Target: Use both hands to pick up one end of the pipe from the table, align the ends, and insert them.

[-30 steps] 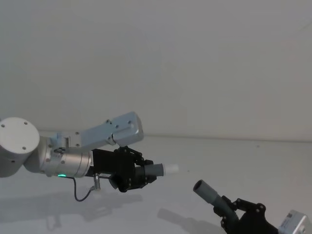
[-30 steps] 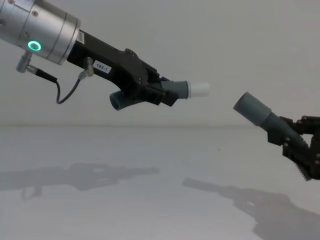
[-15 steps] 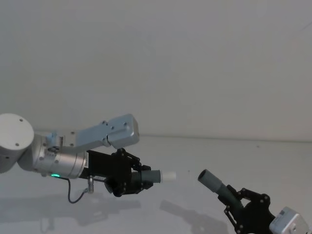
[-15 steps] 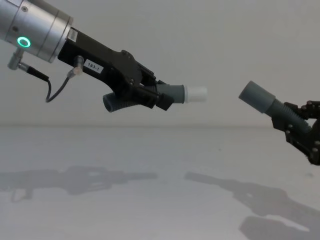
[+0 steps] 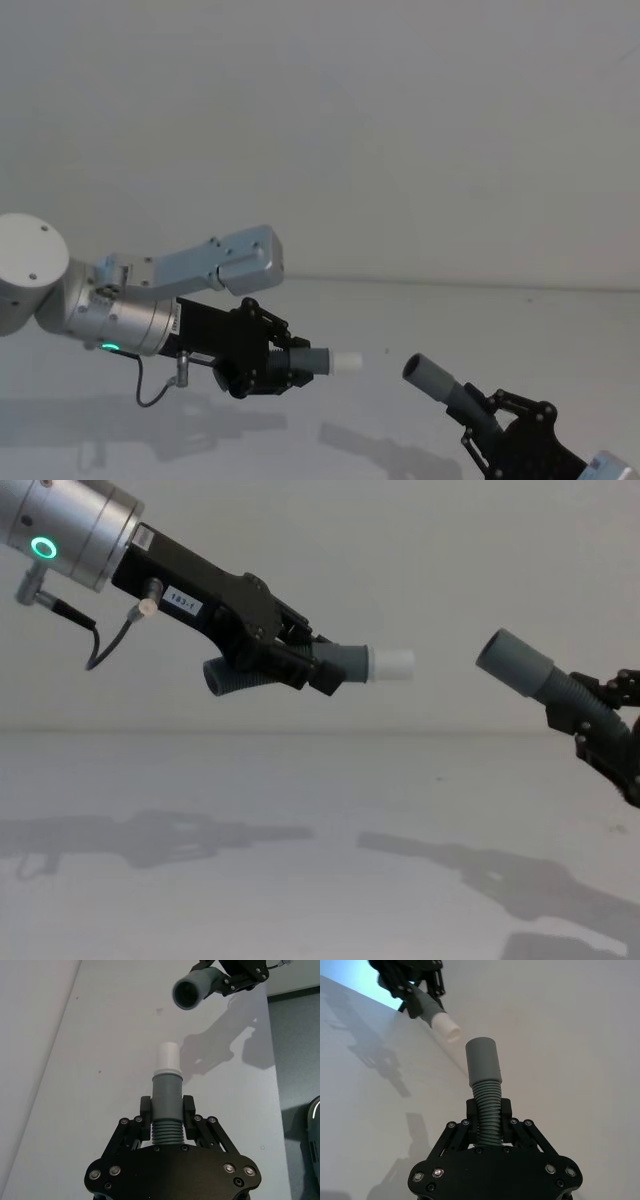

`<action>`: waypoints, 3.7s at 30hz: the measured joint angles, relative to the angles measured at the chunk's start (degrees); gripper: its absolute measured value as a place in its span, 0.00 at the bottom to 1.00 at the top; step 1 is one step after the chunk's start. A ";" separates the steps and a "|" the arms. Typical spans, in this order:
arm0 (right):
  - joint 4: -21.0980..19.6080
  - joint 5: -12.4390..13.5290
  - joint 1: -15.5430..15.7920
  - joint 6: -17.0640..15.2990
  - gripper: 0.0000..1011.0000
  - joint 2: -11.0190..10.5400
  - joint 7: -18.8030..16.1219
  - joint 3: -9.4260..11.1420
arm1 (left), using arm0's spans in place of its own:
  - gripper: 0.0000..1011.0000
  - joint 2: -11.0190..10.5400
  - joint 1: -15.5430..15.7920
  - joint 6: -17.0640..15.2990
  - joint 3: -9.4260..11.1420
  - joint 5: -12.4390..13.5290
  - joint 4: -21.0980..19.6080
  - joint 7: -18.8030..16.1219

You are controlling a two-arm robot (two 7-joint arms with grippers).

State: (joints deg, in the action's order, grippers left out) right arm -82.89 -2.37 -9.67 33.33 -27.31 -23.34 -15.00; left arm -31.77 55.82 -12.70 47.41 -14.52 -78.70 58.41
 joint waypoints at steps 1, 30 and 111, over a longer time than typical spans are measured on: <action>0.13 0.00 -0.02 0.44 0.23 -0.05 -0.14 -0.03 | 0.33 0.12 0.24 0.17 0.11 -0.07 0.28 0.23; -2.22 -8.91 1.88 -3.44 0.23 -0.60 2.88 0.06 | 0.33 0.21 1.62 0.84 1.64 -1.67 0.52 1.66; -4.39 -9.08 2.46 -6.11 0.23 -2.54 2.88 -0.89 | 0.33 7.34 9.27 6.28 8.56 -3.32 13.71 9.68</action>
State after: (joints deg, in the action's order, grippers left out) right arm -87.28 -11.45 -7.22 27.22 -29.85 -20.46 -15.90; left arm -24.43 65.09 -6.43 55.97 -17.84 -64.99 68.08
